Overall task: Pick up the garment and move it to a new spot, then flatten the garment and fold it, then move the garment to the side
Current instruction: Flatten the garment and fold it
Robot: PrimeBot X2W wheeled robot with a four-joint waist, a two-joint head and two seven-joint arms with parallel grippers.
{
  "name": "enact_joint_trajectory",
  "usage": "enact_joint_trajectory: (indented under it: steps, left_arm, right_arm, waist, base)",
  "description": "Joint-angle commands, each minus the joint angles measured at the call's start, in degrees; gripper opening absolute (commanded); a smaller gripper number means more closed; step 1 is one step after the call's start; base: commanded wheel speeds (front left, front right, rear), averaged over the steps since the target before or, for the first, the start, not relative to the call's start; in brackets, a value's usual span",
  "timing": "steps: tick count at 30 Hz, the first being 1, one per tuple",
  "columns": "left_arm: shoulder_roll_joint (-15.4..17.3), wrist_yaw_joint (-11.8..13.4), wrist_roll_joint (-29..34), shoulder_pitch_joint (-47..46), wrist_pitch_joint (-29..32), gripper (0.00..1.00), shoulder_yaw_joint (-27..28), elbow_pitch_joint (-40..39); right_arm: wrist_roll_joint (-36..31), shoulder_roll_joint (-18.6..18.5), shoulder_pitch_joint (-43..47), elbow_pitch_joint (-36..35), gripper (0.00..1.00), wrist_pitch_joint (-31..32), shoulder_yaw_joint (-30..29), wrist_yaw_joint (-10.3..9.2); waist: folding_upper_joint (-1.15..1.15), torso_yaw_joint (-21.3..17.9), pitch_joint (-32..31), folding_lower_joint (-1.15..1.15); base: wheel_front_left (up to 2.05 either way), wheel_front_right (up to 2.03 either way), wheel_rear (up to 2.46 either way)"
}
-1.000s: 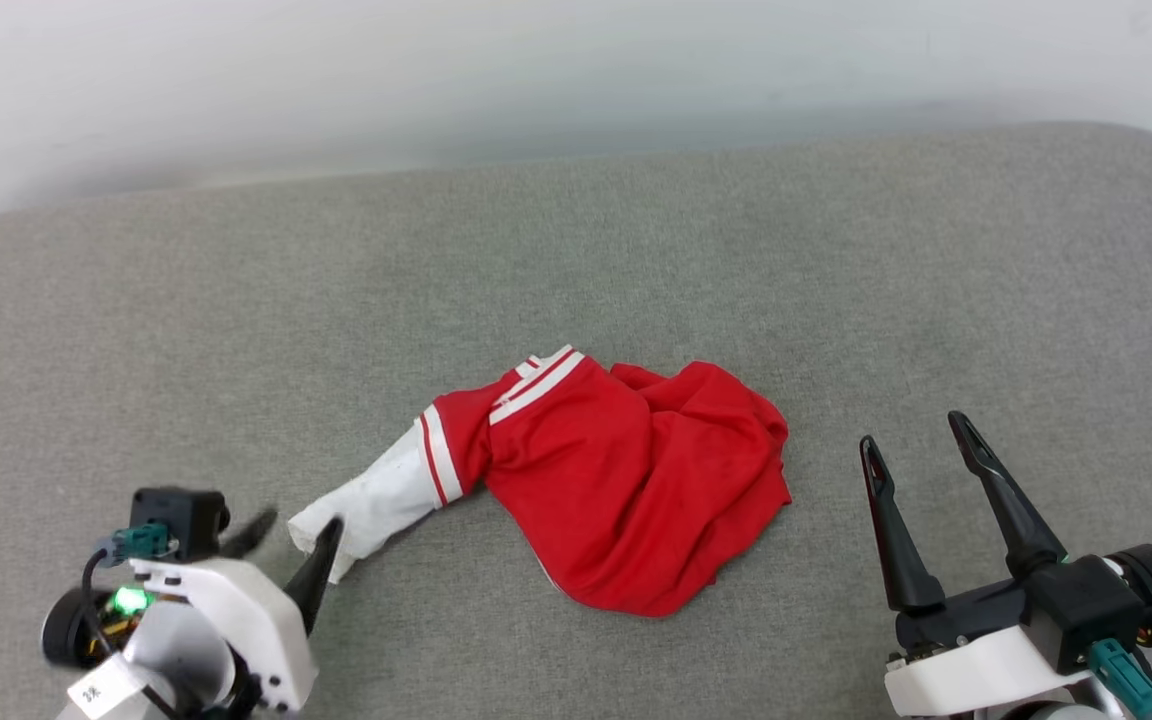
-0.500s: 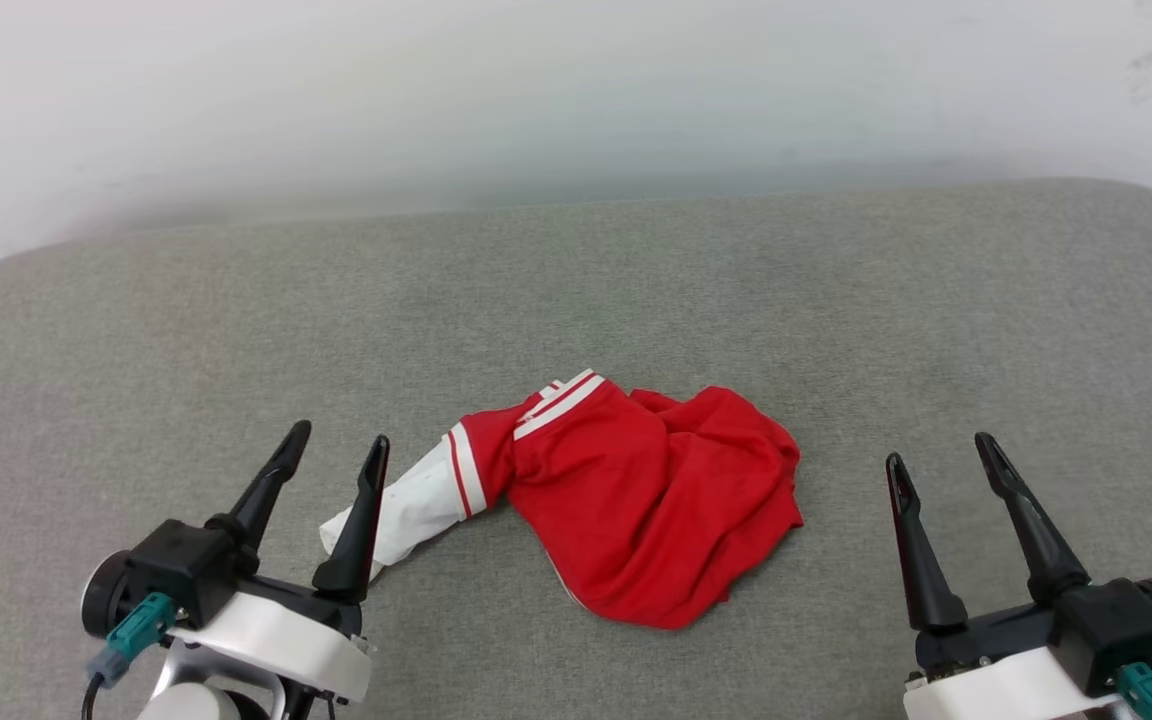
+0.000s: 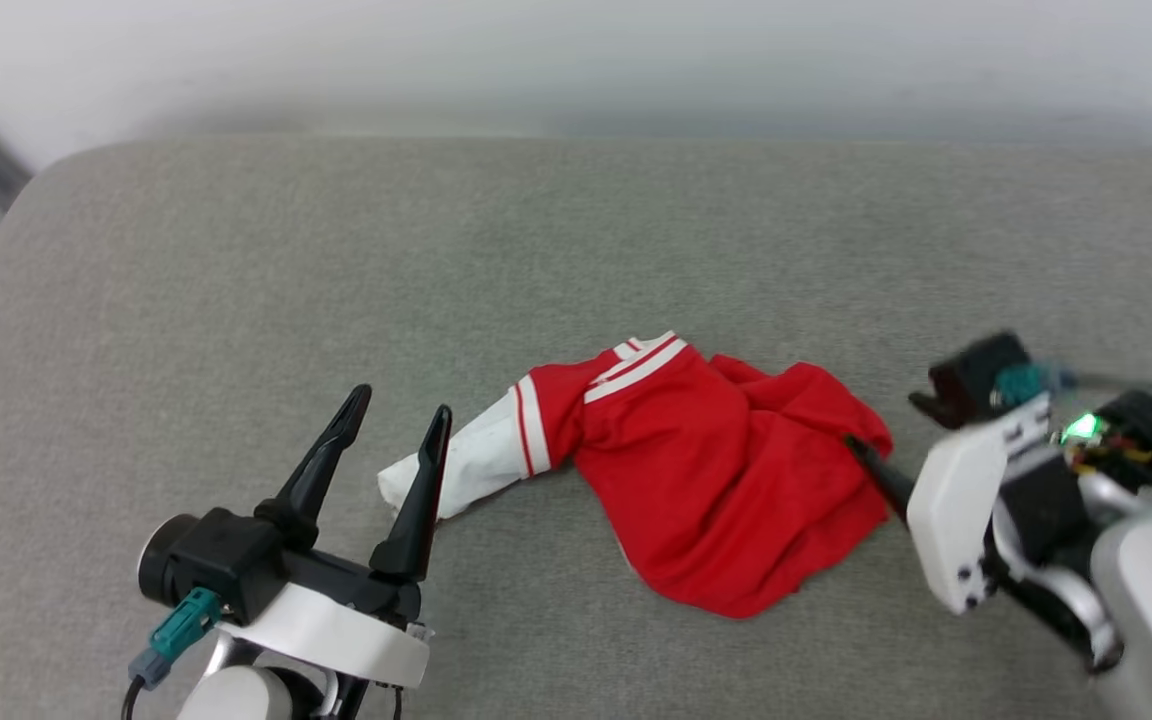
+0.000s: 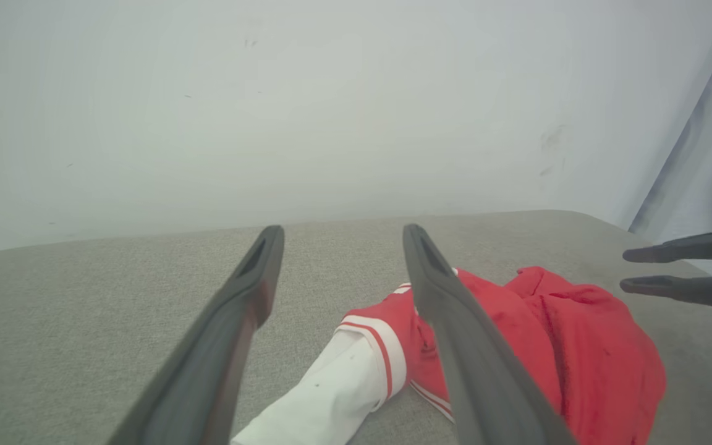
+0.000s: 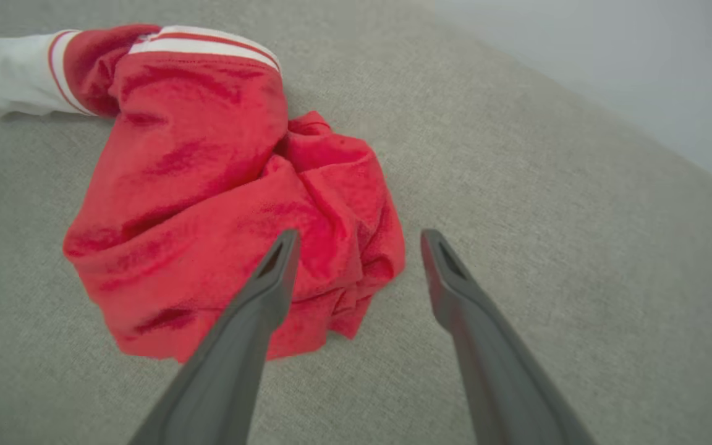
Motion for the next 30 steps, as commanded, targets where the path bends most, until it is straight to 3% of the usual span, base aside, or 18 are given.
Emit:
enact_joint_trajectory:
  steps: [1, 5, 9, 13, 20, 21, 22, 30]
  left_arm:
    - [-0.26, -0.37, 0.15, -0.56, -0.25, 1.0, 0.56, -0.04]
    - [-1.92, -1.93, 1.28, -1.39, -0.21, 1.0, 1.9, 0.43]
    - [-3.28, -3.29, 2.24, -2.26, -0.2, 1.0, 1.99, 1.47]
    - [-4.7, -4.28, 2.93, -3.23, -0.21, 1.0, 1.67, 2.2]
    - [-5.82, -5.02, 3.6, -3.52, -0.21, 1.0, 1.37, 3.34]
    - [-5.83, -5.1, 3.68, -3.37, -0.21, 1.0, 1.45, 3.45]
    - [-5.82, -5.17, 3.79, -3.12, -0.21, 1.0, 1.52, 3.56]
    - [-5.34, -5.31, 3.65, -1.17, -0.21, 1.0, 2.95, 4.23]
  right_arm:
    - [1.26, -0.09, -2.46, 0.21, 1.0, 3.3, -0.14, -0.07]
    - [5.65, -0.18, -8.79, 1.75, 1.0, 18.77, 0.25, -0.04]
    - [5.96, -1.58, -12.74, 4.74, 1.0, 26.79, 2.03, -0.04]
    - [5.22, -2.39, -14.09, 10.45, 1.0, 28.24, 2.16, -0.05]
    - [4.52, -2.08, -10.79, 19.12, 1.0, 24.02, 4.02, -0.03]
    - [4.79, -2.13, -10.35, 19.87, 0.31, 23.42, 4.55, -0.03]
    - [5.05, -2.13, -10.19, 20.26, 0.0, 22.37, 4.71, -0.03]
    - [4.84, -4.08, -12.4, 14.86, 0.0, 11.55, 2.33, -0.06]
  waist:
    - [0.0, 1.9, 1.7, 0.0]
    - [0.0, 4.44, 3.31, 0.0]
    - [0.0, 7.22, 4.75, 0.0]
    - [0.0, 9.42, 5.68, 0.0]
    - [0.0, 11.6, 5.9, 0.0]
    - [0.0, 11.62, 5.77, 0.0]
    - [0.0, 11.55, 5.5, 0.0]
    - [0.0, 7.99, 1.37, 0.0]
  base:
    - [0.0, 0.0, 0.0]
    - [0.0, 0.0, 0.0]
    - [0.0, 0.0, 0.0]
    - [0.0, 0.0, 0.0]
    - [0.0, 0.0, 0.0]
    - [0.0, 0.0, 0.0]
    - [0.0, 0.0, 0.0]
    - [0.0, 0.0, 0.0]
